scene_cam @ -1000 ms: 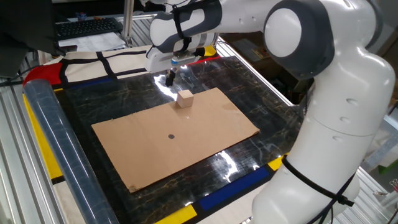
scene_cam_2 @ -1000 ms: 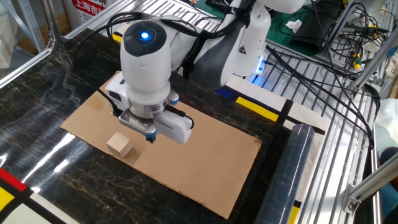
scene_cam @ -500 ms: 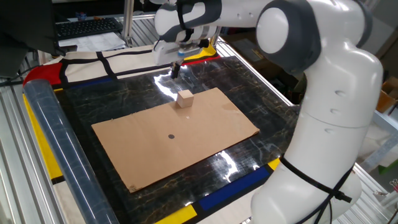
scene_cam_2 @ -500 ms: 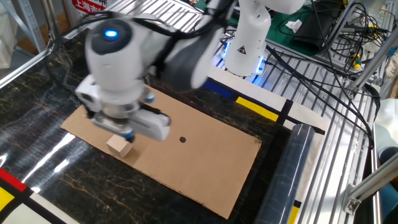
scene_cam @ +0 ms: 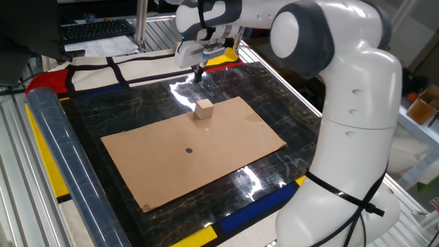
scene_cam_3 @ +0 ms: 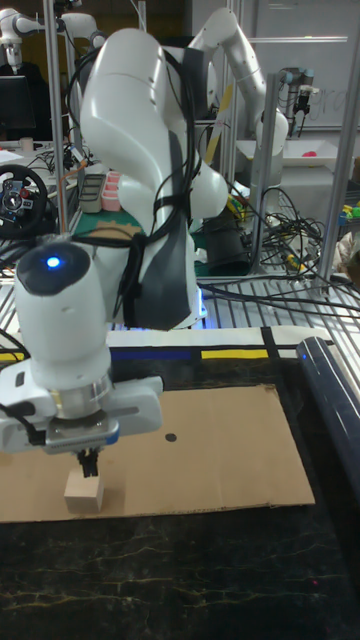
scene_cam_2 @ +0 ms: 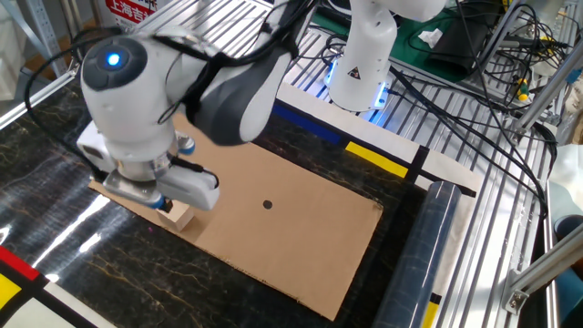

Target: Grab the block and place it at the designated location

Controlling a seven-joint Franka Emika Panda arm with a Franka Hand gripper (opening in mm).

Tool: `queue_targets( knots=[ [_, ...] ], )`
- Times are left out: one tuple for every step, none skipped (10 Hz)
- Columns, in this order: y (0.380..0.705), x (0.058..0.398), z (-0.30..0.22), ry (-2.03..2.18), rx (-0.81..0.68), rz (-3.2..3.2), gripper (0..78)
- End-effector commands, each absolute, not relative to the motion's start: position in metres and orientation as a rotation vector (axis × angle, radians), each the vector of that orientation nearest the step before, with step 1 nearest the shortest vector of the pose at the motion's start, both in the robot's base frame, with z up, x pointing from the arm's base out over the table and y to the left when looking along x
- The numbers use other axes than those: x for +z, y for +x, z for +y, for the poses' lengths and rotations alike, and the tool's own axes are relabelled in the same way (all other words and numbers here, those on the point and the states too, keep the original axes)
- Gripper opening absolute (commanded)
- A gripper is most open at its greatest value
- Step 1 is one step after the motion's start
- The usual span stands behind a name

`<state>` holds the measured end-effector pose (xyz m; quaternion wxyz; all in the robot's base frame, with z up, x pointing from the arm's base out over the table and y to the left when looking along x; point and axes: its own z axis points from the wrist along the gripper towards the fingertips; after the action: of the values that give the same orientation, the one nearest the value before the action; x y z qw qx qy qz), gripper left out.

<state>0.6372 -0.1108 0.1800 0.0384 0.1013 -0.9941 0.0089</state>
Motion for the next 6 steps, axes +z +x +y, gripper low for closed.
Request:
queue_targets(
  knots=[
    [0.634,0.169,-0.116,0.314,0.043,-3.046,0.0],
    [0.631,0.166,-0.119,0.282,0.043,-3.051,0.0],
    [0.625,0.162,-0.121,0.223,0.047,-3.056,0.0],
    [0.619,0.159,-0.123,0.183,0.057,-3.059,0.0],
    [0.614,0.155,-0.126,0.161,0.061,-3.061,0.0],
    [0.612,0.154,-0.129,0.154,0.063,-3.061,0.0]
  ],
)
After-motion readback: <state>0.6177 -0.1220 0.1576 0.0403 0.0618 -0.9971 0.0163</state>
